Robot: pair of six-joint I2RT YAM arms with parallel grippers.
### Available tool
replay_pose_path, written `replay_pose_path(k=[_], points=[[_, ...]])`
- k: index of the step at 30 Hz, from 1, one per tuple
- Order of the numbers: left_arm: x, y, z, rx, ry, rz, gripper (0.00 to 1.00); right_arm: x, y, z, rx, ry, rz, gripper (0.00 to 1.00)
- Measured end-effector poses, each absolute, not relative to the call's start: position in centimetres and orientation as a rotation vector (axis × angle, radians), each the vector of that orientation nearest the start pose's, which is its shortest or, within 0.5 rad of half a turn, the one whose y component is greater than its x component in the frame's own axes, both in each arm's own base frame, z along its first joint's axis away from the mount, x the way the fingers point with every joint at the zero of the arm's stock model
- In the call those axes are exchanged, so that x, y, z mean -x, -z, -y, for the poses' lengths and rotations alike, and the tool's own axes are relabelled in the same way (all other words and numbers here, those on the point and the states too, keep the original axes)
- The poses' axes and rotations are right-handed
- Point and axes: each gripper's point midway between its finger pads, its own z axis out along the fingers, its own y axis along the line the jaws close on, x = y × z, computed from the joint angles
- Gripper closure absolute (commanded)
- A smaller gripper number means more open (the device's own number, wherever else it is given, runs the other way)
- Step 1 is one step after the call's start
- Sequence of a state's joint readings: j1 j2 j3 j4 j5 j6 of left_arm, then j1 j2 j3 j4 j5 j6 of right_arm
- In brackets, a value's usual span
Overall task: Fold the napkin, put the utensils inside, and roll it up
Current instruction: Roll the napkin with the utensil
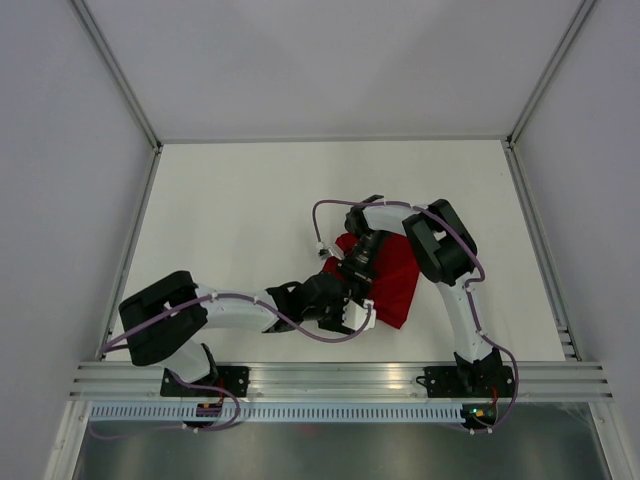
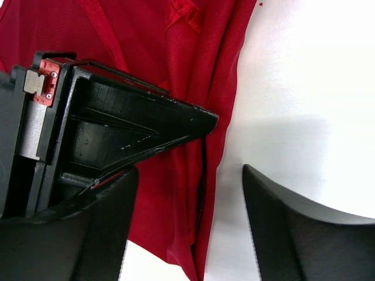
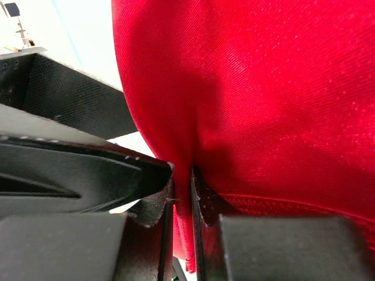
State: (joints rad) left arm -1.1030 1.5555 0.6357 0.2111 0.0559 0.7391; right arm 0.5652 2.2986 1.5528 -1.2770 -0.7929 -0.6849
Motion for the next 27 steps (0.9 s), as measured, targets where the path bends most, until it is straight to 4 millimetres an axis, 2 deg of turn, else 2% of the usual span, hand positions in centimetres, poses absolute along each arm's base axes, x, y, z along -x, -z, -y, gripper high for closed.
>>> replay_pose_path(k=[2, 3, 11, 12, 22, 25, 26, 27], points=[[-18.9, -3.1, 33.5, -1.850, 0.253, -1.356, 0.31, -18.9, -0.8, -24.6, 1.627, -1.390, -2.795, 1.00], [-18.9, -3.0, 33.6, -1.854, 0.256, -1.354, 0.37, -18.9, -0.8, -24.6, 1.625, -1.391, -2.800, 0.99], [-19.1, -2.5, 34.4, -1.867, 0.274, -1.354, 0.50, -18.8, -0.8, -24.2, 1.621, -1.387, -2.824, 1.00], [-19.2, -2.5, 34.5, -1.866, 0.274, -1.355, 0.54, -18.8, -0.8, -24.2, 1.621, -1.386, -2.828, 1.00], [-19.0, -2.0, 34.8, -1.897, 0.301, -1.372, 0.76, -18.8, -0.8, -24.1, 1.618, -1.383, -2.834, 0.99], [-18.9, -1.9, 34.8, -1.913, 0.308, -1.383, 0.85, -18.8, -0.9, -24.1, 1.613, -1.375, -2.839, 0.82], [-18.8, -1.8, 34.8, -1.921, 0.309, -1.390, 0.86, -18.9, -0.9, -24.0, 1.615, -1.368, -2.839, 0.71], [-18.8, -1.8, 34.8, -1.929, 0.311, -1.395, 0.88, -18.9, -0.9, -24.0, 1.612, -1.357, -2.844, 0.65]])
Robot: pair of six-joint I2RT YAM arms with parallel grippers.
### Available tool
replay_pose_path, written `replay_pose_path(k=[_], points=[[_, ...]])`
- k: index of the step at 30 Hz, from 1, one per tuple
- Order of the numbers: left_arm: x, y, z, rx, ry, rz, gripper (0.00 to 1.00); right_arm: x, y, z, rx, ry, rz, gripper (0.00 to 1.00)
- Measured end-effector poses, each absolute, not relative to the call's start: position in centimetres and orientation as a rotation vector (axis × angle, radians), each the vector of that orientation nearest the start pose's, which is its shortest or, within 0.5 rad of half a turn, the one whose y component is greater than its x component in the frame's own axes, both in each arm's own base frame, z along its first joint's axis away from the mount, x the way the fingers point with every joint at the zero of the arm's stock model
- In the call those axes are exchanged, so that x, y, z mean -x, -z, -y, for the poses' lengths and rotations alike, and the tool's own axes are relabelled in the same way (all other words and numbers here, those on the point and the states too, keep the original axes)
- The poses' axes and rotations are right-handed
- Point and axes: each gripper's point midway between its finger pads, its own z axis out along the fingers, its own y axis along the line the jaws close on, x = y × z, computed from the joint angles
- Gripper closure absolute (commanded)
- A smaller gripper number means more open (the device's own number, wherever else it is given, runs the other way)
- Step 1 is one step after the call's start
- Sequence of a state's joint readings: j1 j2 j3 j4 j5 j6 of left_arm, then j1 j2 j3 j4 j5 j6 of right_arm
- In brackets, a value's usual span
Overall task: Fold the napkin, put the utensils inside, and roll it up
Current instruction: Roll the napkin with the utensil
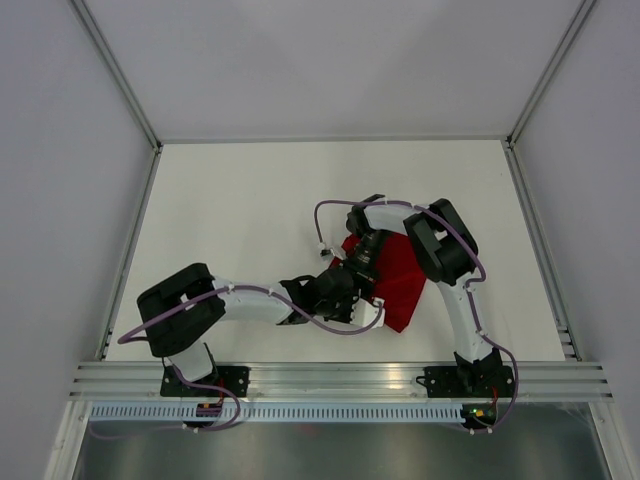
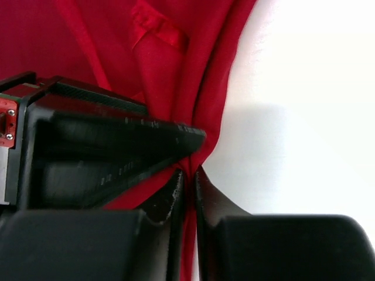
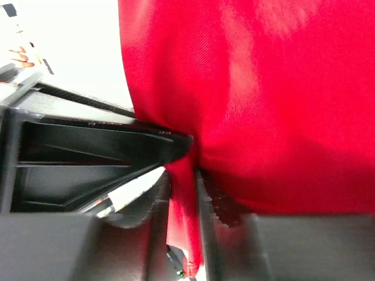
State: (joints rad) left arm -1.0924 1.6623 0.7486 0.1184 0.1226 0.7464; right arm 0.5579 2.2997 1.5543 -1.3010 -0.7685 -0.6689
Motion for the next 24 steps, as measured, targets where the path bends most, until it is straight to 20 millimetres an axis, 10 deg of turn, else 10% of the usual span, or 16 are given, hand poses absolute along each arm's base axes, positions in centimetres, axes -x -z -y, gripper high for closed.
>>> replay_pose_path(k=[8, 16, 24], points=[[-19.3, -1.7, 35.1, -1.929, 0.311, -1.459, 0.96, -22.6, -2.4, -23.9, 1.589, -1.189, -2.705, 0.45], [-19.8, -1.7, 36.2, -1.910, 0.328, -1.612, 0.98, -30.9, -3.1, -20.2, 1.359, -0.876, -2.594, 0.49], [-19.6, -1.7, 36.6, -1.901, 0.376, -1.728, 0.98, -33.3, -5.1, -15.2, 1.120, -0.719, -2.551, 0.66]])
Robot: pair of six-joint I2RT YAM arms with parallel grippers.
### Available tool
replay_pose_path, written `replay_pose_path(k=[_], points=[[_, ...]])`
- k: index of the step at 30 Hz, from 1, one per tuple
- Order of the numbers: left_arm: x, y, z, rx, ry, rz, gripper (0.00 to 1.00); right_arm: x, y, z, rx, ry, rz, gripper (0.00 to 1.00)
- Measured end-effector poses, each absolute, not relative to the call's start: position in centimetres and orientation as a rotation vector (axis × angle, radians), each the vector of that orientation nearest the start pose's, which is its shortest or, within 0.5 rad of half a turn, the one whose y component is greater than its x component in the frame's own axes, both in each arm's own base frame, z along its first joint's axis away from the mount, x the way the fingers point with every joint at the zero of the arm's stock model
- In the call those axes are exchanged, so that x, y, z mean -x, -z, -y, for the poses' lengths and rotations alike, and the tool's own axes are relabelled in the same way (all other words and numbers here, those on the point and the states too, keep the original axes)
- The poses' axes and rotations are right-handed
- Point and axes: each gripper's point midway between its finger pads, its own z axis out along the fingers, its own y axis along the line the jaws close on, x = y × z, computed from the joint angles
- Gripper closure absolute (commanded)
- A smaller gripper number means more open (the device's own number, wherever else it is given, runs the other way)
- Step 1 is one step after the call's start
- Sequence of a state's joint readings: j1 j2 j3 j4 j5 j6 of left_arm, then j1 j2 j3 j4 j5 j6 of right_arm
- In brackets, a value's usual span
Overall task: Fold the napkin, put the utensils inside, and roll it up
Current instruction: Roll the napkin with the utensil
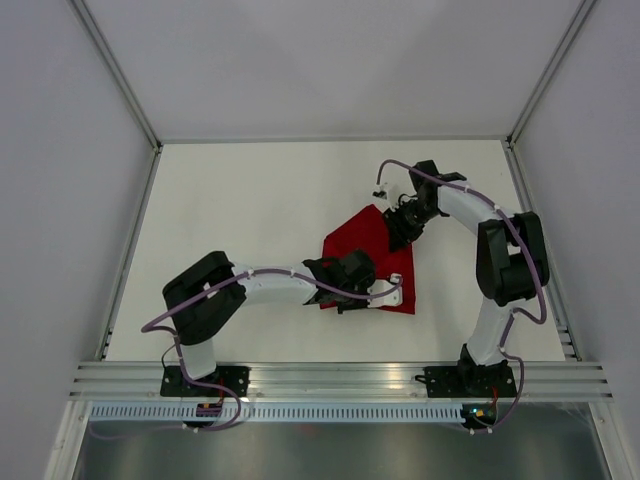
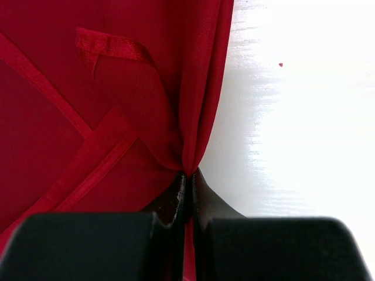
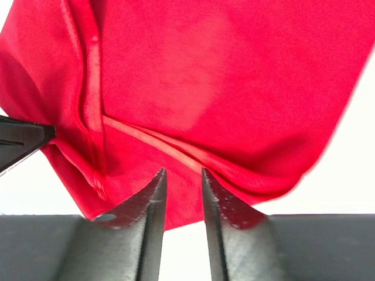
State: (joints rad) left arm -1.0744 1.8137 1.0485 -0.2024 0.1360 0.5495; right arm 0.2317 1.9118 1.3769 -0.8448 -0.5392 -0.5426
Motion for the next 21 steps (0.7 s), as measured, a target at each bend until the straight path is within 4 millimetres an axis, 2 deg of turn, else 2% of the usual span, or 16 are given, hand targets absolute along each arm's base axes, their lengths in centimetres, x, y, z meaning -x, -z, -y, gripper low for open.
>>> replay_pose_path(k=[7, 12, 16, 21], points=[[-19.5, -1.8, 36.0, -1.865, 0.531, -1.879, 0.98, -35.2, -7.5, -11.5, 0.918, -0.683, -2.463, 0.65], [-20.2, -1.9, 35.1, -1.807, 0.662, -2.020, 0.98, -34.9, -8.4, -8.8, 0.802, -0.673, -2.399, 0.64], [-20.4, -1.8, 34.9, -1.767, 0.773, -2.098, 0.98, -33.2, -9.6, -9.3, 0.843, -0.688, -2.322, 0.61], [-19.9, -1.8, 34.5, -1.719, 0.929, -2.170, 0.98, -31.3, -12.7, -10.4, 1.000, -0.687, -2.130, 0.58]])
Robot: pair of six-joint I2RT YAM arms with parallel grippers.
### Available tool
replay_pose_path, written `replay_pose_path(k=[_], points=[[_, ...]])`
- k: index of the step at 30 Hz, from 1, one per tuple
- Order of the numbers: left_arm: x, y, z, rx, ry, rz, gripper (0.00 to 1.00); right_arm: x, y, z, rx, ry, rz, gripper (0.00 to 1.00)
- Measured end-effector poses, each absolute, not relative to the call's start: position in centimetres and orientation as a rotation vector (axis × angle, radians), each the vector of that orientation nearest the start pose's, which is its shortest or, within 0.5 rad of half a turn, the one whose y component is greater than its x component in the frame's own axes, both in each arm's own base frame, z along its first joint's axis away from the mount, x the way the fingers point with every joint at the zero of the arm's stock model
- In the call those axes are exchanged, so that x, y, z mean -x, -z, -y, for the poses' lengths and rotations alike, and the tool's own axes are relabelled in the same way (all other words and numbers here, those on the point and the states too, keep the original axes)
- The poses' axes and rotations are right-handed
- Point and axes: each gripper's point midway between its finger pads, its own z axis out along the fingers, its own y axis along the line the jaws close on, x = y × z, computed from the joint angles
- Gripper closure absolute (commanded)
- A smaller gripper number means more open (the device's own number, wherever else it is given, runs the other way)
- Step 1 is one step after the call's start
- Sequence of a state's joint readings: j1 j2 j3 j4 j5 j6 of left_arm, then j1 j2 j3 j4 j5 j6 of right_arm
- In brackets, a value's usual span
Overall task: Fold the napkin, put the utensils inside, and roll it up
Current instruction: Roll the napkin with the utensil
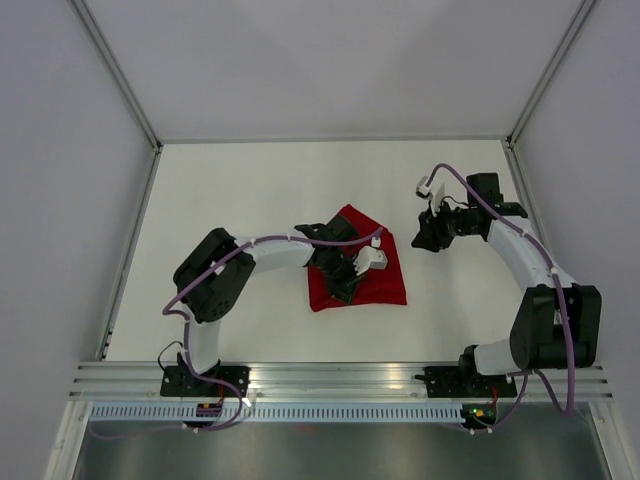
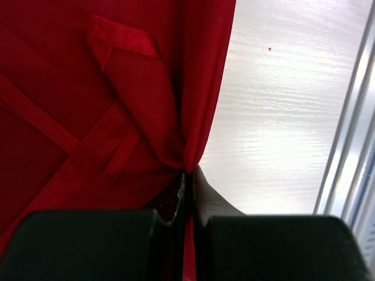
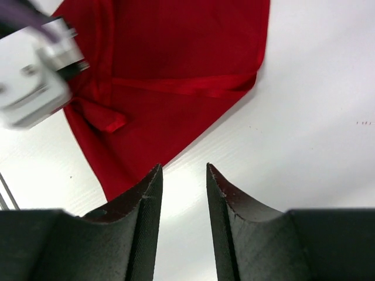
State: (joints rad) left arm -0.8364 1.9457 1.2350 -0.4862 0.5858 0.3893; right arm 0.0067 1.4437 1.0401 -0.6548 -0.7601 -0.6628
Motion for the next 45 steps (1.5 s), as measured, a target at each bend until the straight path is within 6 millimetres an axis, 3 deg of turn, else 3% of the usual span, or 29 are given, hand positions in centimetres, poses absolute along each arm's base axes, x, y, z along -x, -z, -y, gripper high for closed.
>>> replay_pose_path(k=[3, 6, 13, 16, 29, 33, 45], points=[[-19.7, -1.7, 34.2, -1.685, 1.007, -2.206, 0.98, -29.9, -14.0, -11.0, 1.102, -0.679, -2.030, 0.55], [-19.7, -1.6, 34.0, -1.645, 1.091, -2.238, 0.98, -28.2, -13.8, -12.2, 1.210, -0.685, -1.972, 0.54], [-19.8, -1.5, 34.0, -1.554, 1.266, -2.305, 0.98, -22.1, -10.9, -17.3, 1.506, -0.730, -1.849, 0.50], [-19.7, -1.5, 34.1, -1.531, 1.318, -2.325, 0.98, -20.7, -9.6, -18.9, 1.605, -0.701, -1.798, 0.49], [-19.5, -1.4, 34.2, -1.470, 1.454, -2.395, 0.98, -21.1, -4.8, -22.9, 1.787, -0.605, -1.757, 0.48], [-19.6, -1.5, 34.1, -1.464, 1.459, -2.400, 0.98, -20.9, -3.5, -23.1, 1.816, -0.605, -1.780, 0.45], [-19.6, -1.4, 34.0, -1.450, 1.473, -2.423, 0.98, -20.9, -2.2, -23.6, 1.850, -0.596, -1.805, 0.41]])
